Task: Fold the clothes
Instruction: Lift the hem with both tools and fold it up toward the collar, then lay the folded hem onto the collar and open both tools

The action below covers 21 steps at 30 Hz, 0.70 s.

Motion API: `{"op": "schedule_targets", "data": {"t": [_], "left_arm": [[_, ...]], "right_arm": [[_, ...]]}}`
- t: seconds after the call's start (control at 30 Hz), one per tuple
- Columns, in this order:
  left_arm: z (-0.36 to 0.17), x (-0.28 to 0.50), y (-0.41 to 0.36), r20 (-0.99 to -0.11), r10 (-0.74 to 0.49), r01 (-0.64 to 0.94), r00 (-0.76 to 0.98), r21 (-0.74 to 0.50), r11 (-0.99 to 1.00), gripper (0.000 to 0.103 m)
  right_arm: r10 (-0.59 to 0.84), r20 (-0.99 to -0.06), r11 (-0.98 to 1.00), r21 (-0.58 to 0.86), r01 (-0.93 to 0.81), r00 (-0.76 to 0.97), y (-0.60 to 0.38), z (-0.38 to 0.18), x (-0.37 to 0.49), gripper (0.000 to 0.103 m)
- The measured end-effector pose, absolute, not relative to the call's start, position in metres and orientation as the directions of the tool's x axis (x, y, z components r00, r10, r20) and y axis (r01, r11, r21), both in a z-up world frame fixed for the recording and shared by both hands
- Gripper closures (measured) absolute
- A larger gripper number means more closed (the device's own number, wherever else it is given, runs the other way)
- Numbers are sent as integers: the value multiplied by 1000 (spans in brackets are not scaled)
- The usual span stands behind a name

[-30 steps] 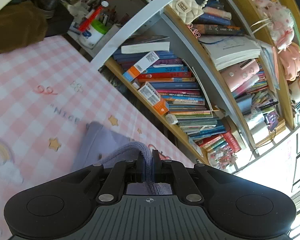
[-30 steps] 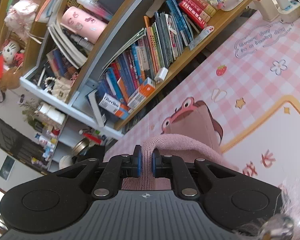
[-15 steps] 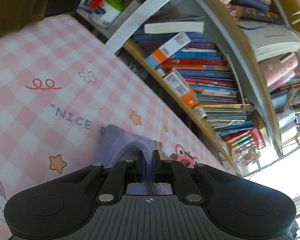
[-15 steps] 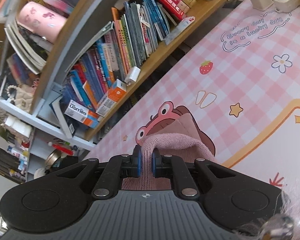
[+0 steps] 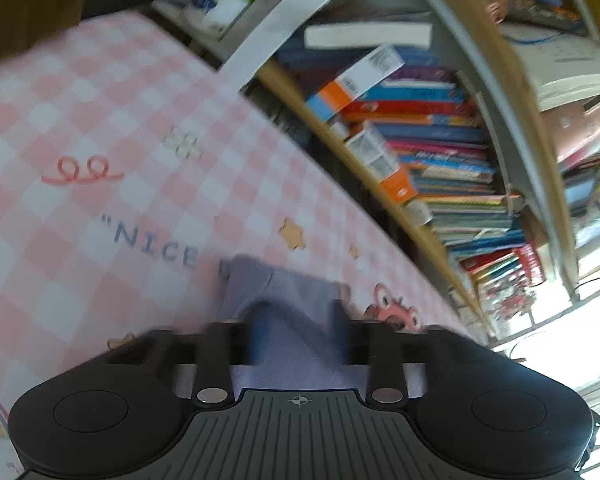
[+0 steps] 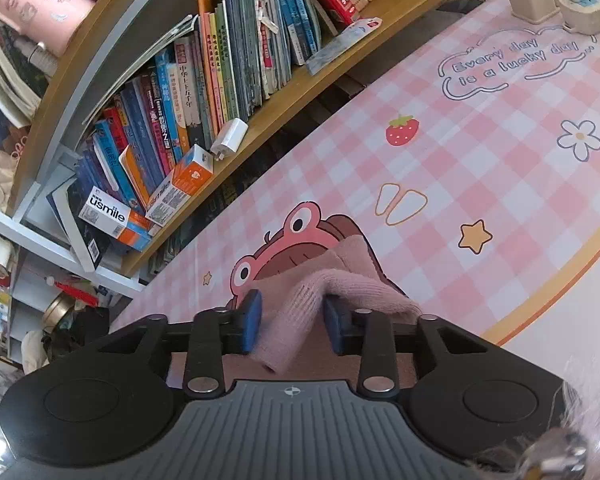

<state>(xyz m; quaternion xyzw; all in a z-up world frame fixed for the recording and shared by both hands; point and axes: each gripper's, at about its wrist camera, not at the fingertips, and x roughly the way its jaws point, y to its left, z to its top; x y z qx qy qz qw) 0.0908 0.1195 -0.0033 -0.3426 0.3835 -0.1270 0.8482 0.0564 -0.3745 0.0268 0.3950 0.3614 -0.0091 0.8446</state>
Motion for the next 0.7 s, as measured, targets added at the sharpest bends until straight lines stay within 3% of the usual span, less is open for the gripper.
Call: {"op": "schedule_targets", "data": {"t": [0.13, 0.7], "left_arm": [[3, 84, 130, -551, -445, -39, 706, -658, 752, 41], [-21, 26, 131, -617, -389, -21, 684, -550, 835, 41]], "right_arm": [[231, -603, 701, 647, 299, 764, -375, 31, 52, 54], [143, -712, 851, 443, 282, 688, -356, 21, 9, 54]]}}
